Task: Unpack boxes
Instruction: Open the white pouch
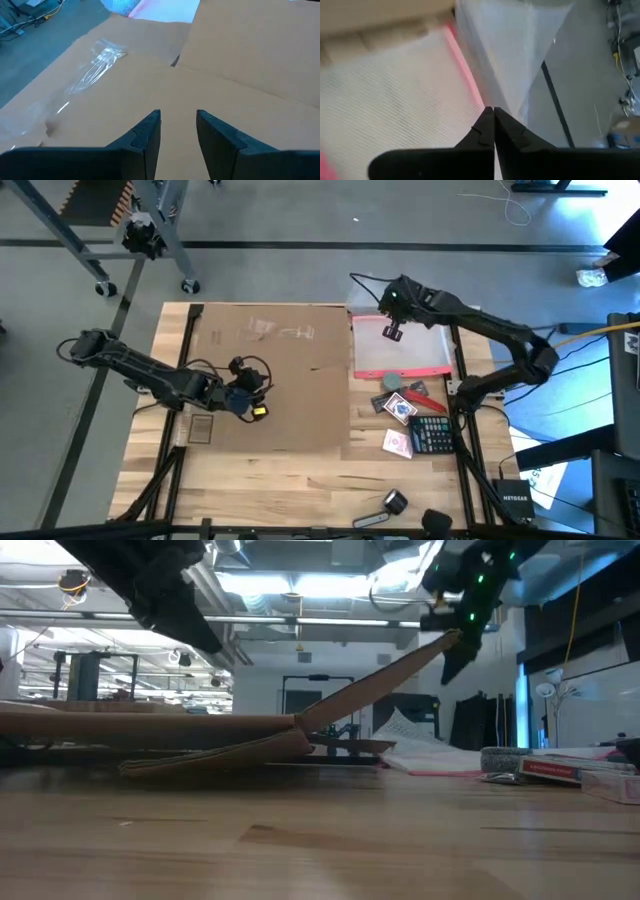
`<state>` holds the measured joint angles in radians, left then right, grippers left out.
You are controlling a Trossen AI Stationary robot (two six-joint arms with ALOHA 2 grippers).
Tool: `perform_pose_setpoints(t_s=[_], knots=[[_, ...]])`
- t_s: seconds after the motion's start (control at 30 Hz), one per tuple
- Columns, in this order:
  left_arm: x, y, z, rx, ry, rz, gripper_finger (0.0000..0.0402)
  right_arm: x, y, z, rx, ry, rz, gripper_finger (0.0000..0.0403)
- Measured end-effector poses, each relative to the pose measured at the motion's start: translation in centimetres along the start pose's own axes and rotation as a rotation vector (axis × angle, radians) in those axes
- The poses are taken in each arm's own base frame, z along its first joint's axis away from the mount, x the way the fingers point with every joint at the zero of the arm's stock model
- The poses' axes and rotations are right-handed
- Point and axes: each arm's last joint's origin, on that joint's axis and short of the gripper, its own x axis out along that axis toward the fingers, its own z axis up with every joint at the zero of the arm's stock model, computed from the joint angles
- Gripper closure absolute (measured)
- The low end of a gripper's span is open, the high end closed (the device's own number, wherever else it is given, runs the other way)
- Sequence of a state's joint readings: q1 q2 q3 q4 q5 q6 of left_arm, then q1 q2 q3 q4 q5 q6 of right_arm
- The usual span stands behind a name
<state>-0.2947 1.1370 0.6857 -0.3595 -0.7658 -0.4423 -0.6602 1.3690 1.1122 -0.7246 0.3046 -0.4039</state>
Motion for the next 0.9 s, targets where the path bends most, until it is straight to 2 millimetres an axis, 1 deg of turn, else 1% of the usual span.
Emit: perform_pose_setpoints(t_s=[0.07, 0.13, 0.2, 0.27, 0.37, 0.47, 0.6, 0.67, 0.77, 0.9], knots=[[0.0, 0.0, 0.0, 0.002, -0.003, -0.002, 0.0284, -1.0, 0.2, 0.2, 0.058, -0.047, -0.005, 0.0402], [0.0, 0.0, 0.0, 0.001, -0.002, -0.002, 0.0284, -1.3, 0.2, 0.4, 0.13, -0.076, -0.009, 0.0402], [0.0, 0.0, 0.0, -0.006, -0.002, -0.002, 0.0284, -1.0, 0.2, 0.5, 0.194, -0.074, 0.003, 0.0397], [0.0, 0.0, 0.0, -0.006, -0.003, -0.002, 0.0284, -0.3, -0.1, 0.6, 0.273, -0.082, 0.044, 0.0379], [0.0, 0.0, 0.0, -0.008, -0.002, -0.002, 0.0284, 1.4, -0.9, 0.4, 0.371, -0.078, 0.15, 0.0331], [0.0, 0.0, 0.0, -0.009, -0.001, -0.004, 0.0284, 3.3, -1.6, 0.2, 0.405, -0.064, 0.244, 0.0272], [0.0, -0.1, 0.0, -0.01, 0.01, -0.027, 0.0284, 6.0, -2.8, -0.6, 0.403, -0.041, 0.305, 0.0199], [0.0, -0.1, 0.0, -0.01, 0.011, -0.028, 0.0284, 7.1, -3.5, -1.0, 0.38, -0.042, 0.307, 0.0171], [0.0, -0.1, 0.0, -0.001, 0.011, -0.028, 0.0284, 8.5, -4.6, -1.7, 0.336, -0.063, 0.325, 0.0146], [0.0, -0.1, 0.0, -0.002, 0.006, -0.018, 0.0284, 10.1, -5.3, -2.4, 0.237, -0.118, 0.413, 0.0141]])
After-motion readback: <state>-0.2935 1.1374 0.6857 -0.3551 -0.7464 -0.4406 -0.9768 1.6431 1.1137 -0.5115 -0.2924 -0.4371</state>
